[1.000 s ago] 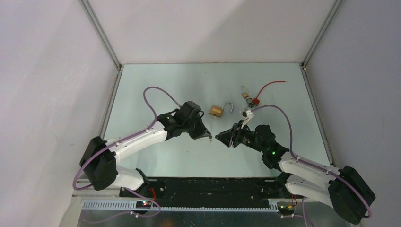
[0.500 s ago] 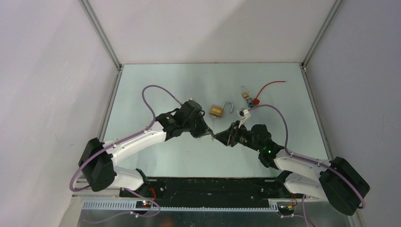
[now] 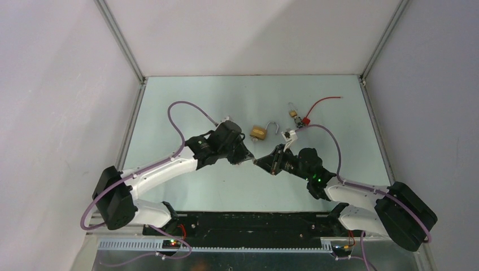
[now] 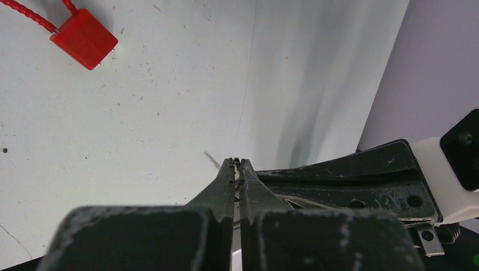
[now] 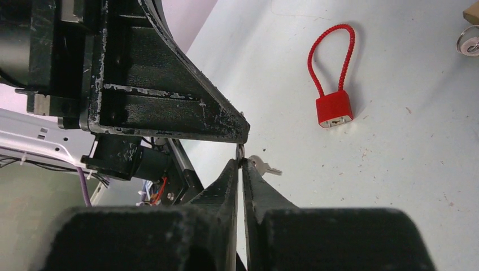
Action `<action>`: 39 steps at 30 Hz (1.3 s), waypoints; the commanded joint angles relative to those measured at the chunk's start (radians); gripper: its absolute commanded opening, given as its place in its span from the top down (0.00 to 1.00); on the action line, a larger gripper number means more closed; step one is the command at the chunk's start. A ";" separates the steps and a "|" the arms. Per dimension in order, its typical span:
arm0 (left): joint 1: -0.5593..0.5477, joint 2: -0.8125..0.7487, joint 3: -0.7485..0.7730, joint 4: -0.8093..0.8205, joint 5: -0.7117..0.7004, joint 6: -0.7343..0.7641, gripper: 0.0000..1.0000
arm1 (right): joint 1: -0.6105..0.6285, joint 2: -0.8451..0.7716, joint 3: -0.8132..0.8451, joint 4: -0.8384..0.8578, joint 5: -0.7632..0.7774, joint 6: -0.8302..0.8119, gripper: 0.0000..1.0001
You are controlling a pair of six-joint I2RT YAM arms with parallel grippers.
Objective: Unlock with the key
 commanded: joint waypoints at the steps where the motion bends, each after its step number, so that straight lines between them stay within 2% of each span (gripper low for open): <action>1: -0.014 -0.044 0.032 0.033 -0.043 0.001 0.99 | 0.005 0.000 0.020 0.065 -0.016 -0.002 0.97; 2: -0.015 -0.047 0.032 0.033 -0.046 0.004 0.99 | 0.004 -0.003 0.021 0.065 -0.018 -0.004 1.00; 6: -0.019 -0.055 0.030 0.036 -0.052 0.017 0.93 | -0.005 -0.021 0.020 0.074 -0.027 -0.013 1.00; 8: -0.019 -0.068 0.027 0.036 -0.064 0.025 0.84 | -0.012 -0.031 0.020 0.080 -0.037 -0.014 1.00; 9: -0.019 -0.082 0.025 0.035 -0.078 0.029 0.72 | -0.013 -0.041 0.019 0.081 -0.040 -0.017 1.00; 10: -0.019 -0.092 0.022 0.035 -0.090 0.039 0.66 | -0.019 -0.045 0.018 0.085 -0.048 -0.019 1.00; 11: -0.019 -0.115 0.021 0.035 -0.118 0.046 0.53 | -0.021 -0.054 0.016 0.088 -0.051 -0.020 1.00; 12: -0.019 -0.129 0.019 0.035 -0.133 0.062 0.46 | -0.026 -0.059 0.012 0.094 -0.058 -0.020 1.00; 13: -0.019 -0.155 0.018 0.037 -0.160 0.073 0.35 | -0.032 -0.069 0.010 0.098 -0.063 -0.020 1.00; 15: -0.017 -0.190 0.020 0.043 -0.189 0.129 0.25 | -0.038 -0.084 0.001 0.116 -0.078 -0.018 1.00; 16: -0.016 -0.199 0.024 0.047 -0.196 0.146 0.23 | -0.042 -0.090 -0.001 0.125 -0.085 -0.017 1.00; 19: -0.014 -0.237 0.024 0.083 -0.182 0.224 0.25 | -0.056 -0.114 -0.005 0.127 -0.091 -0.006 1.00; 23: -0.012 -0.277 -0.011 0.166 -0.138 0.288 0.34 | -0.078 -0.134 -0.015 0.171 -0.108 0.059 1.00; 30: -0.007 -0.332 -0.170 0.544 0.049 0.345 0.41 | -0.094 -0.148 -0.018 0.248 -0.137 0.157 1.00; 35: -0.007 -0.293 -0.153 0.567 0.130 0.362 0.49 | -0.103 -0.160 -0.018 0.295 -0.138 0.217 1.00; 39: -0.007 -0.287 -0.153 0.582 0.137 0.362 0.50 | -0.107 -0.167 -0.018 0.304 -0.135 0.234 1.00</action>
